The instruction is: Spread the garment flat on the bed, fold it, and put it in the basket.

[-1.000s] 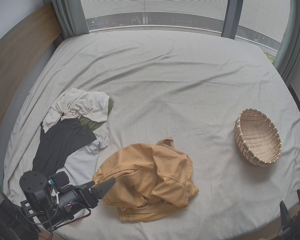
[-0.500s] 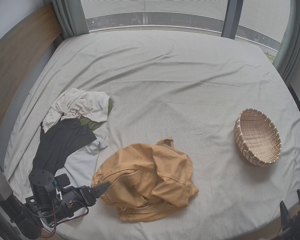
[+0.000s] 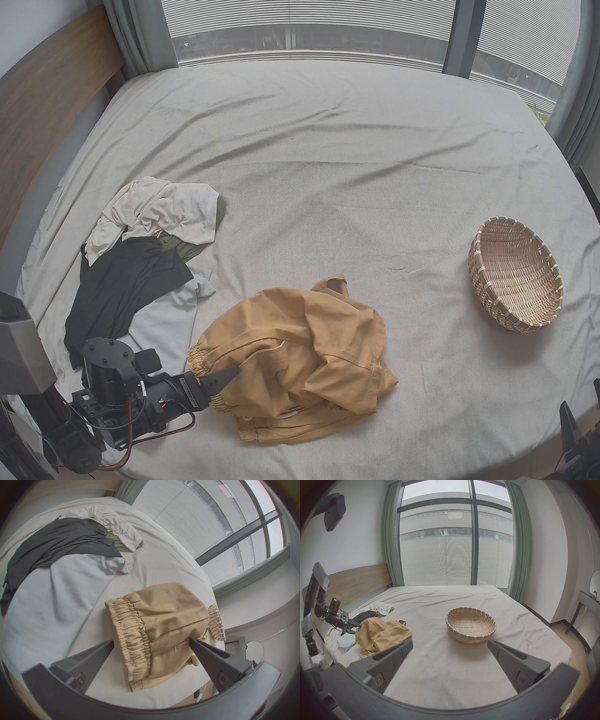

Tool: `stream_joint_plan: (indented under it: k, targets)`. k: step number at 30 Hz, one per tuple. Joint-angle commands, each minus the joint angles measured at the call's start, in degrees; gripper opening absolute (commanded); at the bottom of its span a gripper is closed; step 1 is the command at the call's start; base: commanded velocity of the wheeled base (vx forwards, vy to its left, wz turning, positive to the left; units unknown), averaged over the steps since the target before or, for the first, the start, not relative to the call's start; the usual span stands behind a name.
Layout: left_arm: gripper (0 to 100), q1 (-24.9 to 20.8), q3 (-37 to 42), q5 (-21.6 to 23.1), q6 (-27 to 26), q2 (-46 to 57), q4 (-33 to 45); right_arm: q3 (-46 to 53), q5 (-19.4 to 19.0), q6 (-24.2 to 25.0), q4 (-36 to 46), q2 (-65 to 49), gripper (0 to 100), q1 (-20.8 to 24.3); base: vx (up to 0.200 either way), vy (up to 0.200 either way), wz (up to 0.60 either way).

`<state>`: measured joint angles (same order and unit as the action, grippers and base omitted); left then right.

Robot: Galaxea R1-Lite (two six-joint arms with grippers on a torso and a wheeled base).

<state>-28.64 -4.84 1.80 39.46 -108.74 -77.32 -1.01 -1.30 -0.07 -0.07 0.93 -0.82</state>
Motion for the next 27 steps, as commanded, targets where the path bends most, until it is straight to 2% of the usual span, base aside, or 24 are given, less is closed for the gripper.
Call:
stream_joint_plan:
  k: [1, 8, 21, 27]
  targets:
    - [100, -0.63, -1.66, 0.04, 1.14, -1.04, -0.11, 1.01, -0.01, -0.01, -0.01, -0.84, 100, 0.03, 0.0, 0.0, 0.0]
    - [100, -1.77, -2.54, 0.04, 4.66, -0.51, -3.62, 1.01, -0.01, -0.01, -0.01, -0.75, 100, 0.03, 0.0, 0.0, 0.0]
    - [100, -2.48, -2.98, 0.13, 4.84, -0.24, -6.0, 1.01, -0.01, -0.01, -0.01, -0.84, 100, 0.03, 0.0, 0.0, 0.0]
    - [100, -2.65, -2.81, 0.83, 4.84, -0.24, -11.62, 1.01, -0.01, -0.01, -0.01, -0.75, 100, 0.03, 0.0, 0.0, 0.0]
